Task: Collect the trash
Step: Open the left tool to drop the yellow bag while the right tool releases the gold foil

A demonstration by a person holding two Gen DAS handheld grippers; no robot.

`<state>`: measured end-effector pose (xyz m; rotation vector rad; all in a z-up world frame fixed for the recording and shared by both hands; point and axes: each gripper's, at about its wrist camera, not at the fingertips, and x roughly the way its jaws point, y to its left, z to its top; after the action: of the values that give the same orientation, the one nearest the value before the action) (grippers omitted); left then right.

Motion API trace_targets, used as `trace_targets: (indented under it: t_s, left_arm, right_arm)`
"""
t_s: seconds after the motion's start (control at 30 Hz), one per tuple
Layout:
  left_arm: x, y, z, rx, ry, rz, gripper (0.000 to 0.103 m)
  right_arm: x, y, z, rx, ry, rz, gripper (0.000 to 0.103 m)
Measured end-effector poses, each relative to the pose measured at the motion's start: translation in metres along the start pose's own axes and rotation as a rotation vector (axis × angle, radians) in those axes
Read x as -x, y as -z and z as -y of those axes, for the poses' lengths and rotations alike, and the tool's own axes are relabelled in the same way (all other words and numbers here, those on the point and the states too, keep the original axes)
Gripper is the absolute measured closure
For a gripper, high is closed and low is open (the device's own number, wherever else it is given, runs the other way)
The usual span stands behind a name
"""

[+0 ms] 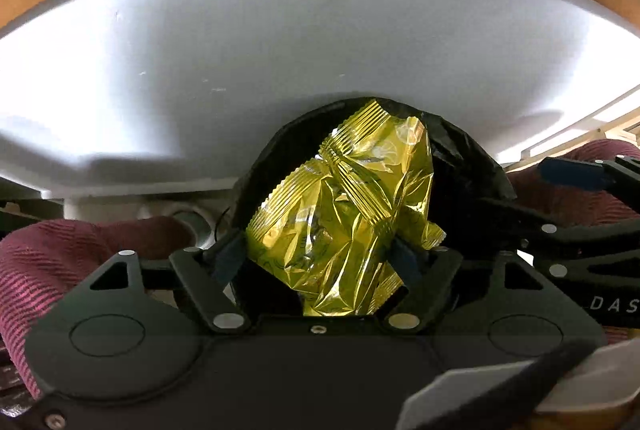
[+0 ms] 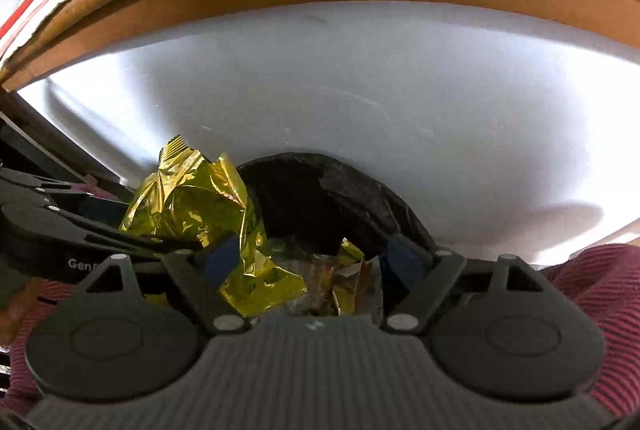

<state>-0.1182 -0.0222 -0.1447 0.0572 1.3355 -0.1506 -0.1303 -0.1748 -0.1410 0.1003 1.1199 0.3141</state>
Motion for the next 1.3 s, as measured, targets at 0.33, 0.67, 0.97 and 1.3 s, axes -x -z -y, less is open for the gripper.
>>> trace_targets:
  t_s: [0.33, 0.67, 0.97, 1.3]
  left_arm:
    - [-0.005, 0.002, -0.005, 0.012, 0.008, -0.025, 0.026]
    - [-0.008, 0.001, -0.003, 0.014, 0.002, -0.031, 0.026]
    - [-0.005, 0.000, -0.004, 0.019, 0.000, 0.021, 0.004]
    - [-0.006, 0.001, -0.004, 0.022, 0.015, 0.000, 0.002]
  right_arm:
    - [-0.003, 0.004, -0.002, -0.004, 0.001, -0.010, 0.011]
    - [-0.005, 0.008, -0.005, 0.001, -0.003, -0.013, 0.011]
    - [-0.003, 0.008, -0.001, -0.015, 0.017, 0.003, 0.009]
    - [-0.001, 0.007, 0.006, -0.026, 0.027, 0.011, 0.009]
